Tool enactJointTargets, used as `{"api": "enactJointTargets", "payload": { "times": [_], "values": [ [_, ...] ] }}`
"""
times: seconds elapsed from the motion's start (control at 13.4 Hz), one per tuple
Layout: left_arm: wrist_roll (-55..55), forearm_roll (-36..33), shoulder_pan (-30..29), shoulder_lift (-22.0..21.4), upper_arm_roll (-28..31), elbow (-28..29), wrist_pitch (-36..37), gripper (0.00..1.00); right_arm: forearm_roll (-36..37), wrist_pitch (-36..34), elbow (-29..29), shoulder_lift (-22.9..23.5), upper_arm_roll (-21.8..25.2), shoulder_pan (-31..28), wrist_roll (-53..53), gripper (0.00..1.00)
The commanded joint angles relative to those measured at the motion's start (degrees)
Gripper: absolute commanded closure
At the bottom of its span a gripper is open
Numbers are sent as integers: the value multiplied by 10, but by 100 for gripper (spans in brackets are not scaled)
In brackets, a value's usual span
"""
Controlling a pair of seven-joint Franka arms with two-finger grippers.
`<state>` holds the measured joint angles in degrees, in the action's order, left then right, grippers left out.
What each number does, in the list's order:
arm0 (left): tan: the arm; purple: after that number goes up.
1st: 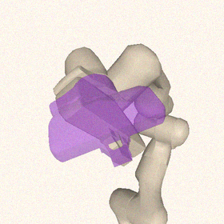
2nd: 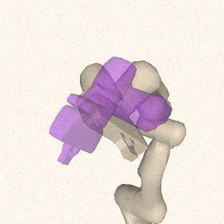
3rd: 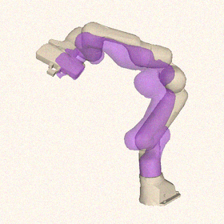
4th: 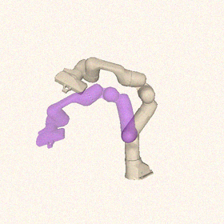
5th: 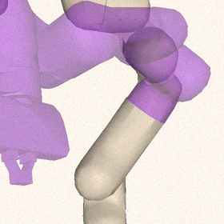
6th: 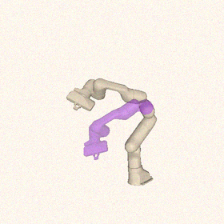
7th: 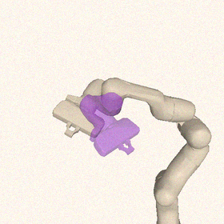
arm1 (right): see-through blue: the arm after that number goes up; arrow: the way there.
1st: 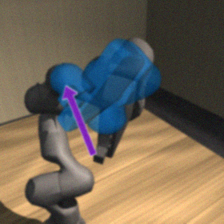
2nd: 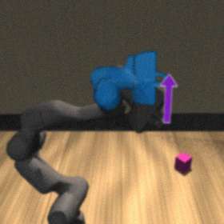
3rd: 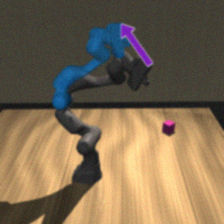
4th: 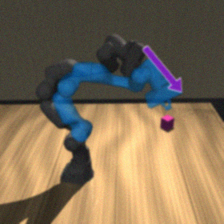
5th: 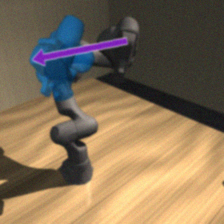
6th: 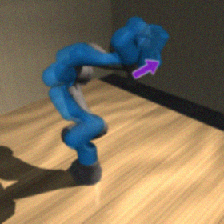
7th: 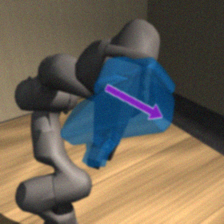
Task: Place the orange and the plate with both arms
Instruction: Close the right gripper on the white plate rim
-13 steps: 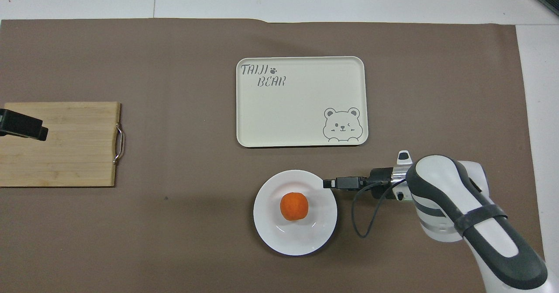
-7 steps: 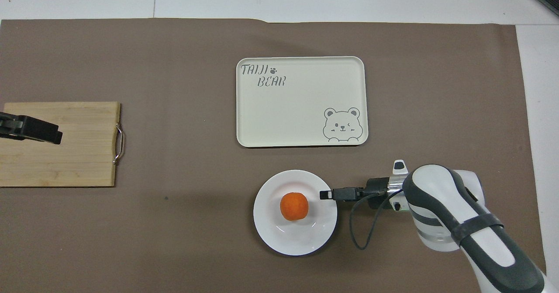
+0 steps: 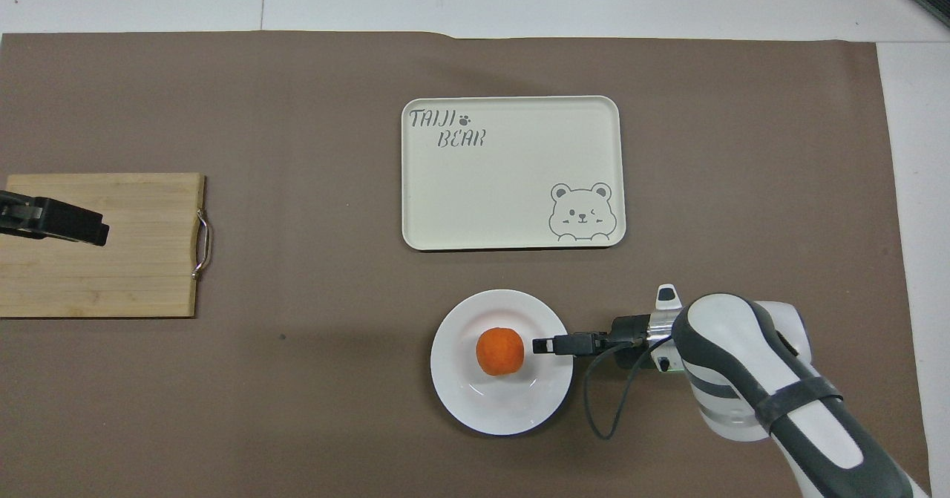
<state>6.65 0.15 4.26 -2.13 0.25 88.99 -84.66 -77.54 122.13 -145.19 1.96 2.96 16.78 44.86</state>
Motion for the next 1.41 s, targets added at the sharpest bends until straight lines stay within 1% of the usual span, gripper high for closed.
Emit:
{"api": "enactJointTargets", "payload": {
  "times": [0.0,0.07,0.22,0.37,0.52,0.59,0.74,0.97,1.12,1.34],
  "values": [
    [-3,4,3,-17,1,22,-10,0,-20,12,-14,-14,-1,0,22,45],
    [-2,4,4,-18,1,23,-10,0,-19,14,-14,-13,-1,0,23,48],
    [-1,4,3,-17,1,23,-13,0,-19,28,-13,-11,-1,0,35,50],
    [-1,4,3,-17,1,23,-14,0,-19,28,-13,-11,-1,5,35,57],
    [-1,4,3,-17,1,23,-13,0,-19,33,-12,-10,-1,5,35,72],
    [-1,4,4,-17,1,23,-14,0,-19,33,-11,-9,-1,7,35,76],
    [-1,4,4,-17,0,23,-14,0,-19,37,-9,-7,-1,8,36,86],
    [-1,4,4,-17,0,23,-14,0,-18,38,-4,-3,-1,8,39,93],
    [-1,4,4,-17,1,23,-14,0,-17,38,9,3,-1,8,41,100],
    [-1,4,4,-17,0,23,-14,0,-13,37,23,11,-1,8,43,100]
  ]
}}
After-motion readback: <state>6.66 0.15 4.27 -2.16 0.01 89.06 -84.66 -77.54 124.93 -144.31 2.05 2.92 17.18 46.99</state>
